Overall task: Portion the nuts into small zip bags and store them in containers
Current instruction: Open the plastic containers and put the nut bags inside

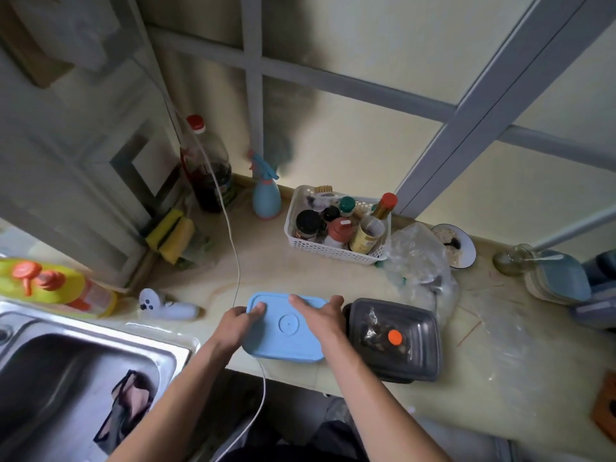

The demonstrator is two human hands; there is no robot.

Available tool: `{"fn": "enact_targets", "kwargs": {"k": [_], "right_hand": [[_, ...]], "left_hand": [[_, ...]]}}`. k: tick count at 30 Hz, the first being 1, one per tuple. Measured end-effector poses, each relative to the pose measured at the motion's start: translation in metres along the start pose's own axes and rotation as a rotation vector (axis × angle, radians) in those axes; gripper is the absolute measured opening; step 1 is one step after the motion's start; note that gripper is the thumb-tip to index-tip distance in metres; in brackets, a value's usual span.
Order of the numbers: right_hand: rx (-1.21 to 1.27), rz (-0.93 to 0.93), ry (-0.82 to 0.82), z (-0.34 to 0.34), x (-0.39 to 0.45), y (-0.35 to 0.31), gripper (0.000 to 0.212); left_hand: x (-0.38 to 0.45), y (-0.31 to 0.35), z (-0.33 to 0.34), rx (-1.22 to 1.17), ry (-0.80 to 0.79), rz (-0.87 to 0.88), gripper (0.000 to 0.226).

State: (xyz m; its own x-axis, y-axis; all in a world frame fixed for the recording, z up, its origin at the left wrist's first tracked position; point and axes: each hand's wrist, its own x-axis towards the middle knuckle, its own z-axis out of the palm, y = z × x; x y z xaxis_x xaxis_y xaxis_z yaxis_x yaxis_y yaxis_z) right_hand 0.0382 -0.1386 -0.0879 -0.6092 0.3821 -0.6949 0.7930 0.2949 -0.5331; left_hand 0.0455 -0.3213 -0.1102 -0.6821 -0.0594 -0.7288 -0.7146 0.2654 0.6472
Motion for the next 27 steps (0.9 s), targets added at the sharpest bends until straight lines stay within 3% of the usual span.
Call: {"fn": "enact_targets", "kwargs": {"k": [3, 6, 9, 11, 14, 19, 27], "right_hand": [[0.080, -0.008, -0.043, -0.001, 0.001, 0.002, 0.100], [0.073, -0.070, -0.059, -0.007, -0.009, -0.005, 0.078], [-0.014, -0.230, 0.013, -0.021, -0.020, -0.027, 0.060], [-0.038, -0.317, 0.072, -0.036, -0.028, -0.044, 0.061], [0.011, -0.367, 0.095, -0.070, -0.033, -0.056, 0.068], [0.142, -0.358, 0.037, -0.150, -0.047, -0.032, 0.050], [0.174, -0.343, 0.060, -0.231, -0.046, 0.018, 0.052]], "left_hand": [[-0.004, 0.001, 0.001, -0.010, 0.002, -0.031, 0.050], [-0.008, 0.004, -0.005, -0.100, 0.044, -0.054, 0.076], [-0.022, 0.030, -0.010, -0.214, 0.113, 0.040, 0.058], [-0.034, 0.053, -0.006, -0.251, 0.159, 0.104, 0.055], [-0.056, 0.089, 0.014, -0.245, 0.210, 0.159, 0.070], [-0.102, 0.129, 0.069, -0.172, 0.196, 0.170, 0.043], [-0.131, 0.145, 0.134, -0.055, 0.117, 0.203, 0.074]]}}
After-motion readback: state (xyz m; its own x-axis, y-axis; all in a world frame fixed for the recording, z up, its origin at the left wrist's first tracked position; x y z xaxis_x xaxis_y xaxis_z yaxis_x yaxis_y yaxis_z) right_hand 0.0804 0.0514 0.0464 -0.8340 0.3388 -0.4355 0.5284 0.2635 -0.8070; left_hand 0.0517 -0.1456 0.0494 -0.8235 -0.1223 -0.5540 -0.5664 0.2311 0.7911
